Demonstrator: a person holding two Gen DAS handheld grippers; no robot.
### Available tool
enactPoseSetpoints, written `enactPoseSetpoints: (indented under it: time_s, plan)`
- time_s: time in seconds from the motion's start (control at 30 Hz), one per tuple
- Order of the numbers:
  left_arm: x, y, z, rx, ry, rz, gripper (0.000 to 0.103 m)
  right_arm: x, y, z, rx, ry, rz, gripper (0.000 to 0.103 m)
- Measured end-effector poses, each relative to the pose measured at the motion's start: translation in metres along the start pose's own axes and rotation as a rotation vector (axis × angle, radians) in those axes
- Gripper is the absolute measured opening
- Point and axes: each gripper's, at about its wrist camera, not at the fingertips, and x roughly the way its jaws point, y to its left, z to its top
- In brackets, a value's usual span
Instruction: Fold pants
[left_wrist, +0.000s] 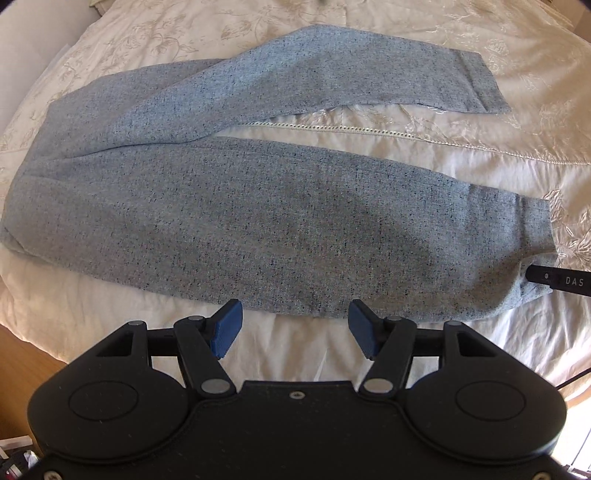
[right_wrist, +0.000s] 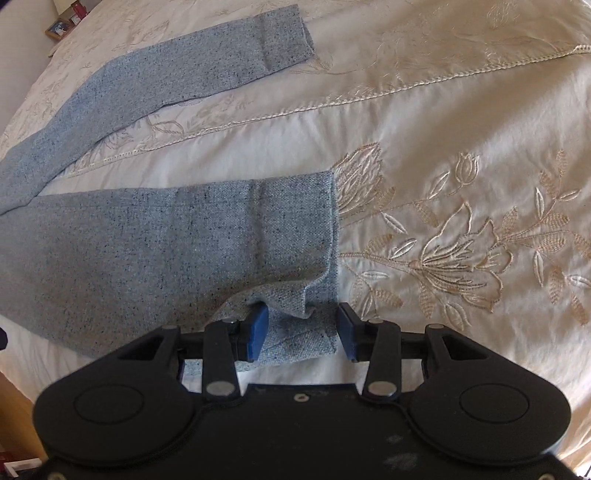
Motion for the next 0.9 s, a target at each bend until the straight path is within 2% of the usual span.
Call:
enactPoseSetpoints:
  time_s: [0.07,0.27,0.3,0.33,0.43,0.47,0.5,0.53,0.67,0.73,0.8,0.9]
  plan:
    - [0.002,0.002,-0.001,-0.013,0.004,0.002,0.065,-0.007,0.000,0.001,-0.017,0.002,0.007,0.006]
    - [0.006,0.002,-0.003,-0.014,0.009,0.000,0.065,-0.043,-0.010,-0.013,0.009,-0.010,-0.002,0.005]
    - [0.007,0.001,-0.003,-0.009,0.010,-0.002,0.065,-0.045,-0.016,-0.017,0.020,-0.004,-0.027,0.005]
    - [0.009,0.000,-0.004,-0.004,0.011,-0.004,0.065,-0.040,-0.031,-0.025,0.044,0.028,-0.106,0.005]
    - [0.014,-0.006,-0.004,0.028,0.017,-0.006,0.065,-0.036,-0.038,-0.035,0.107,0.044,-0.131,0.006]
    - [0.015,-0.008,-0.004,0.043,0.014,-0.006,0.065,-0.042,-0.041,-0.036,0.136,0.025,-0.113,0.009]
    - [0.017,-0.011,-0.003,0.062,0.008,-0.004,0.065,-0.057,-0.036,-0.036,0.131,-0.047,-0.071,0.011]
    - [0.018,-0.014,-0.001,0.078,0.000,-0.002,0.065,-0.064,-0.028,-0.034,0.102,-0.080,-0.060,0.012]
    - [0.025,-0.028,0.006,0.130,-0.058,-0.023,0.065,-0.061,0.014,-0.017,0.031,-0.151,0.025,0.012]
    - [0.033,-0.036,0.010,0.146,-0.071,-0.036,0.065,-0.050,0.034,-0.014,-0.003,-0.134,0.057,0.014]
    - [0.043,-0.042,0.009,0.154,-0.064,-0.066,0.065,-0.035,0.051,-0.018,-0.068,-0.099,0.039,0.014]
    - [0.065,-0.049,0.000,0.168,-0.007,-0.089,0.065,-0.009,0.048,-0.032,-0.087,-0.005,-0.089,0.015]
